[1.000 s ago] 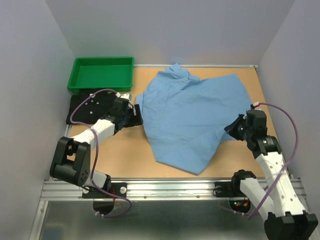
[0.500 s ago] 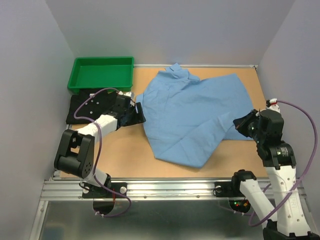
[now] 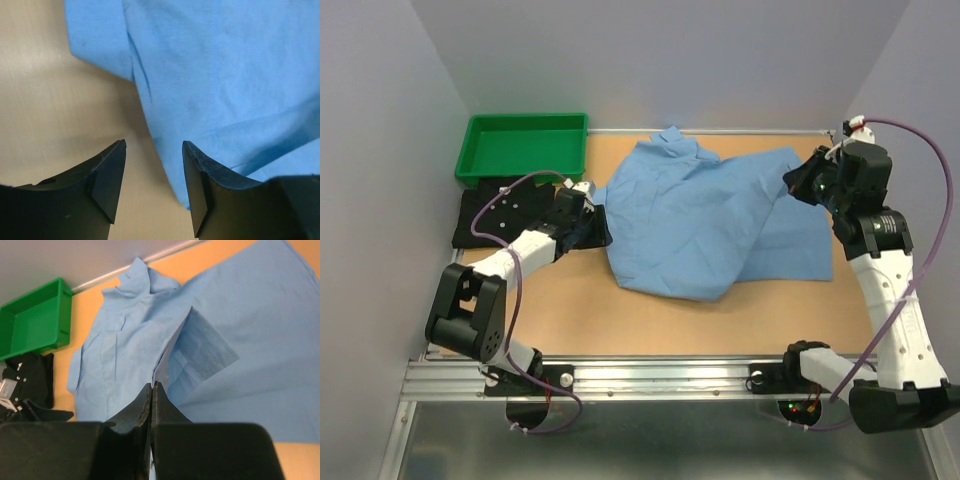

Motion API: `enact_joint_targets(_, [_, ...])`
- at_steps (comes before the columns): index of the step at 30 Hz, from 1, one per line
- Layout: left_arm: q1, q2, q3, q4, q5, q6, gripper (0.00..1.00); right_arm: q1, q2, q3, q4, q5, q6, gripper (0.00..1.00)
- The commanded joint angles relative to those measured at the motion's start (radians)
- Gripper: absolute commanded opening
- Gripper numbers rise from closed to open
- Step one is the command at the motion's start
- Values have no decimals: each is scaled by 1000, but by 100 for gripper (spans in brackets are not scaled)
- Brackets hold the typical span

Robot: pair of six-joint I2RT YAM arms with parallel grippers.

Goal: Fold and stack the long sleeve shirts
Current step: Fold the shirt

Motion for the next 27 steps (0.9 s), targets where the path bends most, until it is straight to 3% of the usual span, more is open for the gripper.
enact_joint_targets(1, [-22, -97, 64, 66, -15, 108, 61, 8, 73, 122, 140, -66, -73, 1])
enact_joint_targets(7, [-65, -37, 136, 89, -24, 167, 63, 7, 207, 226, 237, -67, -113, 1])
enact_joint_targets(16, [-73, 164, 228, 58, 11, 88, 63, 8, 395, 456, 306, -130, -168, 0])
enact_joint_targets(27, [-44, -11, 58, 126, -30, -22, 63, 7, 570, 593, 391, -306, -208, 1])
